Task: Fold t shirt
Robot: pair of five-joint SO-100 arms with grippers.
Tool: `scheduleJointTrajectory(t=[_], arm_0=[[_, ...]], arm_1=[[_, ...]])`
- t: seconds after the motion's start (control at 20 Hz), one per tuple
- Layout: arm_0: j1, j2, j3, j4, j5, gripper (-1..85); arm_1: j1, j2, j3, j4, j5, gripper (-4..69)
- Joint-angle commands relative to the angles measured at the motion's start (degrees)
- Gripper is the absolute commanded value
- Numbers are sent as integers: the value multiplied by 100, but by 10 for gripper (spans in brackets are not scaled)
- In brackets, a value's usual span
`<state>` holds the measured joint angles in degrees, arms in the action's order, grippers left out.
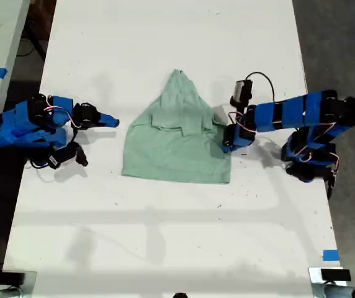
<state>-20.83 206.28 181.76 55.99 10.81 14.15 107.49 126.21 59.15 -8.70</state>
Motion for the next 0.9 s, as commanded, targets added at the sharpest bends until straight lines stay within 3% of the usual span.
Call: scheduleJointTrajectory(t=[0.0,0.1,0.3,0.4,0.65,0.85], arm_0=[[-62,44,-26,18,-114,-1],[-62,44,-26,18,-123,-1],[-62,44,-26,18,-123,-1],[-62,44,-26,18,-123,-1],[-62,44,-26,26,-123,-1],[-62,44,-26,26,-123,-1]], arm_1=[[-97,53,114,-70,97,15],[-97,53,-44,176,88,15],[-360,-44,-1811,1775,62,15],[-536,-413,-2979,2276,-105,15],[-879,-2206,-5361,2399,-396,15],[-826,-3437,-6425,1978,-580,15]])
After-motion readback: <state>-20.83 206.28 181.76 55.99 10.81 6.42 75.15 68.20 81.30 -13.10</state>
